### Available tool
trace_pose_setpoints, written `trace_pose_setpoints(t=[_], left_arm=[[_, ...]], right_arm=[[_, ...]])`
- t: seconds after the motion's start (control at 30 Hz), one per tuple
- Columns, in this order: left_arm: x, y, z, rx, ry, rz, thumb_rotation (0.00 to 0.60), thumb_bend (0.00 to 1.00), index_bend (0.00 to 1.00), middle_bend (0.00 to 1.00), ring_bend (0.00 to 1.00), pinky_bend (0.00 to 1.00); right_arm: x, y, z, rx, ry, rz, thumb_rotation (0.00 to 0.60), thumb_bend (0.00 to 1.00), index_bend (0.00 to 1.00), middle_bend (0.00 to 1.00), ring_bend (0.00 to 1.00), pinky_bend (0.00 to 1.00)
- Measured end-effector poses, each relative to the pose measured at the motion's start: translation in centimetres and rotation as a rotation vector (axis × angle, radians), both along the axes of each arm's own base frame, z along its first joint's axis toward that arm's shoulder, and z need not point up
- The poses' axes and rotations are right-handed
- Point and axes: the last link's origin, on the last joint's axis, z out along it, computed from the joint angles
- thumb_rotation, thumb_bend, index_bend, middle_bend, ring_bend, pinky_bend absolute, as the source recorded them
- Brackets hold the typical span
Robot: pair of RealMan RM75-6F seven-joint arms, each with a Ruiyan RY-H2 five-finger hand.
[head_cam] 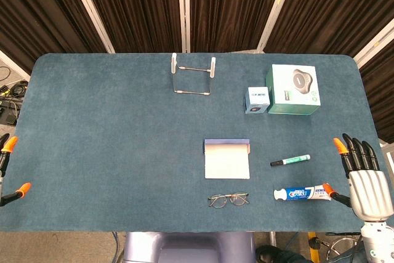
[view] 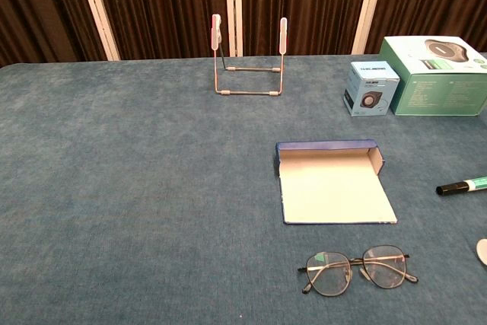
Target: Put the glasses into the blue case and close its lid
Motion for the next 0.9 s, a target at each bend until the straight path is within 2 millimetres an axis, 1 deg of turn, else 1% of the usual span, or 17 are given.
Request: trace_pose_setpoints(t=[0.17, 0.3, 0.4, 0.47, 0.5, 0.53, 0.57, 0.6, 0.67, 0.8, 0.9], left_arm=[[0.1, 0.1, -0.1, -0.010, -0.008, 0.002, 0.600, 0.00, 0.00, 0.00, 0.00, 0.00], [0.4, 0.0, 0.1, -0.011, -0.017, -0.006, 0.600, 0.00, 0.00, 0.00, 0.00, 0.00], [0.3, 0.1, 0.2, -0.013, -0.018, 0.003, 0.600, 0.00, 0.00, 0.00, 0.00, 0.00], [0.1, 0.2, 0.2, -0.016, -0.017, 0.017, 0.600, 0.00, 0.00, 0.00, 0.00, 0.00], [0.0, 0.3, 0.2, -0.018, -0.019, 0.023, 0.600, 0.00, 0.00, 0.00, 0.00, 0.00], [-0.2, 0.4, 0.1, -0.022, -0.024, 0.030, 0.600, 0.00, 0.00, 0.00, 0.00, 0.00], [-0.2, 0.5, 0.1, -0.024, -0.027, 0.033, 0.600, 0.00, 0.00, 0.00, 0.00, 0.00], [-0.3, 0.5, 0.1, -0.025, -0.028, 0.036, 0.600, 0.00, 0.00, 0.00, 0.00, 0.00], [-0.4, 0.6, 0.1, -0.026, -0.028, 0.044, 0.600, 0.00, 0.00, 0.00, 0.00, 0.00], [-0.7, 0.9, 0.1, -0.026, -0.026, 0.056, 0.600, 0.00, 0.00, 0.00, 0.00, 0.00], [-0.8, 1.0, 0.0, -0.030, -0.021, 0.062, 0.600, 0.00, 0.00, 0.00, 0.00, 0.00]], right_arm=[[0.0, 0.0, -0.4, 0.022, 0.009, 0.004, 0.600, 0.00, 0.01, 0.00, 0.00, 0.00], [0.0, -0.2, -1.6, 0.070, 0.038, -0.002, 0.600, 0.00, 0.03, 0.00, 0.00, 0.00], [0.4, -0.7, -2.7, 0.124, 0.051, 0.016, 0.600, 0.00, 0.08, 0.00, 0.00, 0.00], [0.9, -1.0, -3.6, 0.174, 0.052, 0.039, 0.600, 0.00, 0.15, 0.00, 0.00, 0.00], [1.3, -1.3, -4.4, 0.218, 0.048, 0.060, 0.600, 0.00, 0.19, 0.00, 0.00, 0.00], [1.7, -1.7, -5.0, 0.256, 0.044, 0.077, 0.600, 0.00, 0.24, 0.00, 0.00, 0.00], [2.1, -2.0, -5.7, 0.295, 0.044, 0.094, 0.600, 0.01, 0.29, 0.00, 0.00, 0.00], [2.7, -2.5, -6.6, 0.348, 0.046, 0.117, 0.600, 0.03, 0.33, 0.00, 0.00, 0.00], [3.7, -3.2, -8.2, 0.429, 0.053, 0.155, 0.600, 0.09, 0.39, 0.00, 0.00, 0.00], [6.4, -4.4, -11.9, 0.594, 0.070, 0.227, 0.600, 0.13, 0.41, 0.00, 0.00, 0.00], [8.1, -4.9, -13.6, 0.660, 0.096, 0.258, 0.600, 0.15, 0.42, 0.00, 0.00, 0.00]])
